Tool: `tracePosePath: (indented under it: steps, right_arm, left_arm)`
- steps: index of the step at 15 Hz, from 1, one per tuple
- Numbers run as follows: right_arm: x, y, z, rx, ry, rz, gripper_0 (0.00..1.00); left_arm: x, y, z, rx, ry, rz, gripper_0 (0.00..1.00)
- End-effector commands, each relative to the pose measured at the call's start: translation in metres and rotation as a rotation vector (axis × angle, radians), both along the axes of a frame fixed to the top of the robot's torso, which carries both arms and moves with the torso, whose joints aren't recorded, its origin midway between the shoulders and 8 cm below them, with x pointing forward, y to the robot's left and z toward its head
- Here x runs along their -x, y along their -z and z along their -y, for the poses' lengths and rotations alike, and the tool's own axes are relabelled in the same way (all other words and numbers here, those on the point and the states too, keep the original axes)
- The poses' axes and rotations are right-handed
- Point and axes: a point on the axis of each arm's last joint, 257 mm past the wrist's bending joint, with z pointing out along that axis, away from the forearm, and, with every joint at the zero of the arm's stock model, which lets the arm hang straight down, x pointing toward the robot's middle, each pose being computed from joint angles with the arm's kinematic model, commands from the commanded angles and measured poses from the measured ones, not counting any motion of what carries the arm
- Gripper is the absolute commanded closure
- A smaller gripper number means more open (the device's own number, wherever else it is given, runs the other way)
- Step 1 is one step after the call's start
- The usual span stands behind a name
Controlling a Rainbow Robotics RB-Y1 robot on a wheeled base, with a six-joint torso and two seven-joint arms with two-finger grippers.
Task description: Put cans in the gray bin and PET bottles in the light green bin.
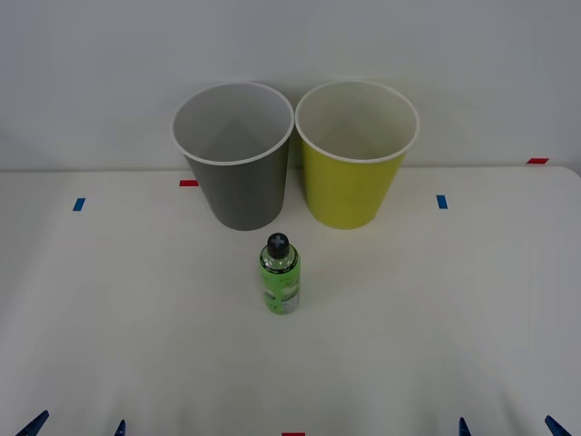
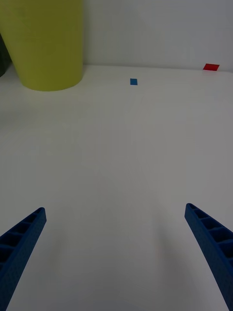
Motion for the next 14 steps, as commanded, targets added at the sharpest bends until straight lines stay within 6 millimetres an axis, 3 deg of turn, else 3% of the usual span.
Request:
tracePosePath:
  steps: [1, 14]
  right_arm:
    - [0.0, 0.0, 0.0, 0.0, 0.0, 0.0, 0.0]
    - [0.0, 0.0, 0.0, 0.0, 0.0, 0.0, 0.0]
  left_arm:
    - [0.0, 0.0, 0.0, 0.0, 0.0, 0.0, 0.0]
    - [0.0, 0.0, 0.0, 0.0, 0.0, 0.0, 0.0]
